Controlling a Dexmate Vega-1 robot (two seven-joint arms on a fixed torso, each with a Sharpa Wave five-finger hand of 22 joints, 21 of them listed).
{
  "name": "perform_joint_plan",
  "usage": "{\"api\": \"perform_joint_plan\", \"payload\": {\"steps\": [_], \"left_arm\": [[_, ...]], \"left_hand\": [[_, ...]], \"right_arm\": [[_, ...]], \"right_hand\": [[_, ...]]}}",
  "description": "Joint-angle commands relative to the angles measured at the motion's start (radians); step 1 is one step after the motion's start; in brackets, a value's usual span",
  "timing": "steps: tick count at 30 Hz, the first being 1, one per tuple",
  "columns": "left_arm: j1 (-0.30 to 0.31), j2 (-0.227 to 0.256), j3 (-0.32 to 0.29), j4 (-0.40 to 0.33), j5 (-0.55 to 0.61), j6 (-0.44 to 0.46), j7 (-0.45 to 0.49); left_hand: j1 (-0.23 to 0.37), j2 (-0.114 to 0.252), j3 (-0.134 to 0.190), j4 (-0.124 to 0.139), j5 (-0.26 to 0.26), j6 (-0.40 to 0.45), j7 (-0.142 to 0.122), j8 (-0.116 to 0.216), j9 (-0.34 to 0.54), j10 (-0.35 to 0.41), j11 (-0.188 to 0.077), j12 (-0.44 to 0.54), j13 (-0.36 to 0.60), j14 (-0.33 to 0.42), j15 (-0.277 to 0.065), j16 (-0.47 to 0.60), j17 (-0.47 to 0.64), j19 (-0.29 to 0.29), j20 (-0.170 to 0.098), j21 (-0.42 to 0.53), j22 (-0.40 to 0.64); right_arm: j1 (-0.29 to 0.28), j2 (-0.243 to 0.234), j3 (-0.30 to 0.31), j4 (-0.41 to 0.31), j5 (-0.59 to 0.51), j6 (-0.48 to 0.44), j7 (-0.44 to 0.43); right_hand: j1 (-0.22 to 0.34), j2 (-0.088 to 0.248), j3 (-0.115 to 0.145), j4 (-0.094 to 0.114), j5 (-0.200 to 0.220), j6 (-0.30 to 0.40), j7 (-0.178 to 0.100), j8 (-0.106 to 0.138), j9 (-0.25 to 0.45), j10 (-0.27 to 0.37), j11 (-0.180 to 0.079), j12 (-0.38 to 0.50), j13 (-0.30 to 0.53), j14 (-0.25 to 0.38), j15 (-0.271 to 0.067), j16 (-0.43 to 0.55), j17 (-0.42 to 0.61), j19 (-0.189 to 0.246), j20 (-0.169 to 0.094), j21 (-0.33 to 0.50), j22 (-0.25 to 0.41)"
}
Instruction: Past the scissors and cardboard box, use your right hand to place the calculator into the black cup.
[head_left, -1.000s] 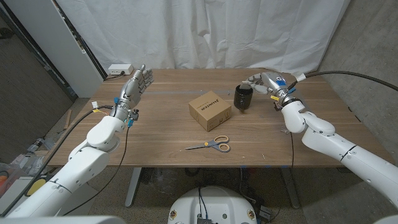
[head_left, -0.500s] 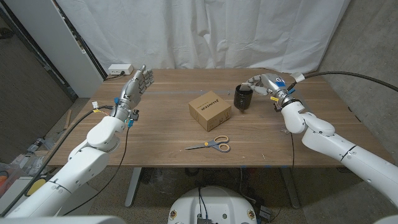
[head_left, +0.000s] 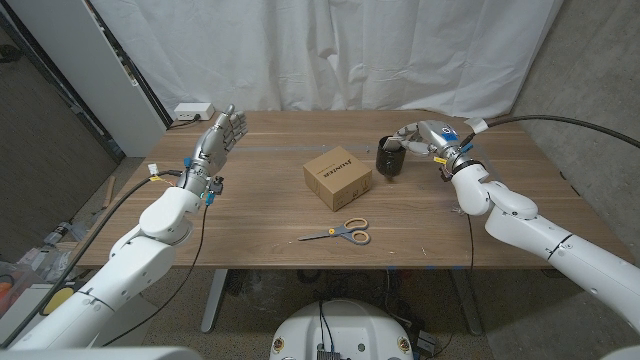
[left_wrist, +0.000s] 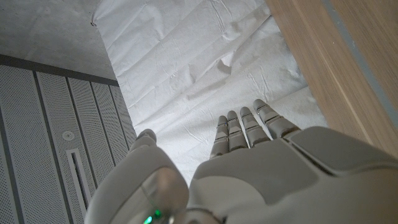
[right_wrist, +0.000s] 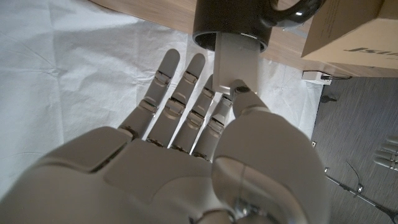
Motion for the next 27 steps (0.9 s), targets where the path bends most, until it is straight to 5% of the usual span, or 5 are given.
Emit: {"api": "perform_joint_plan", "payload": {"steps": [1,13,27], "left_arm": [[0.004,-0.001,-0.004,0.004,-0.001,-0.008,-0.003],[0.007,-0.001,-0.007,0.003,-0.002,-0.008,-0.003],[-0.002,-0.001,-0.002,0.009,-0.004,-0.011,-0.013]], "left_hand": [[0.013,0.002,-0.005,0.003,-0.003,0.009,-0.001,0.000,0.001,0.003,-0.001,0.000,0.003,0.005,-0.001,0.001,0.005,-0.006,0.002,0.000,0.005],[0.014,0.003,-0.008,0.003,-0.003,0.009,-0.002,0.000,0.001,0.004,-0.002,0.000,0.003,0.005,-0.001,0.001,0.005,-0.006,0.002,0.000,0.005],[0.015,0.004,-0.010,0.003,-0.003,0.009,0.000,0.000,0.001,0.005,-0.002,0.000,0.003,0.005,-0.001,0.001,0.005,-0.006,0.003,0.000,0.005]], "right_arm": [[0.002,-0.003,-0.004,-0.008,-0.005,-0.005,0.009],[0.000,-0.005,-0.002,-0.012,-0.002,-0.001,0.009],[-0.025,-0.004,0.019,-0.037,0.012,0.012,-0.023]], "right_hand": [[-0.002,-0.018,0.015,0.002,0.005,-0.030,0.000,-0.004,0.001,-0.027,0.001,0.005,0.003,-0.011,-0.060,-0.003,0.002,0.014,-0.144,-0.013,0.003],[-0.037,-0.037,0.019,0.009,0.006,-0.154,-0.001,-0.011,-0.008,-0.124,0.002,0.007,0.003,-0.045,-0.056,-0.004,0.005,0.025,-0.148,-0.050,0.004],[-0.108,-0.025,0.000,0.037,0.001,-0.166,-0.001,-0.003,-0.010,-0.125,0.006,0.019,0.004,-0.073,-0.051,-0.006,0.008,0.002,-0.132,-0.077,0.007]]}}
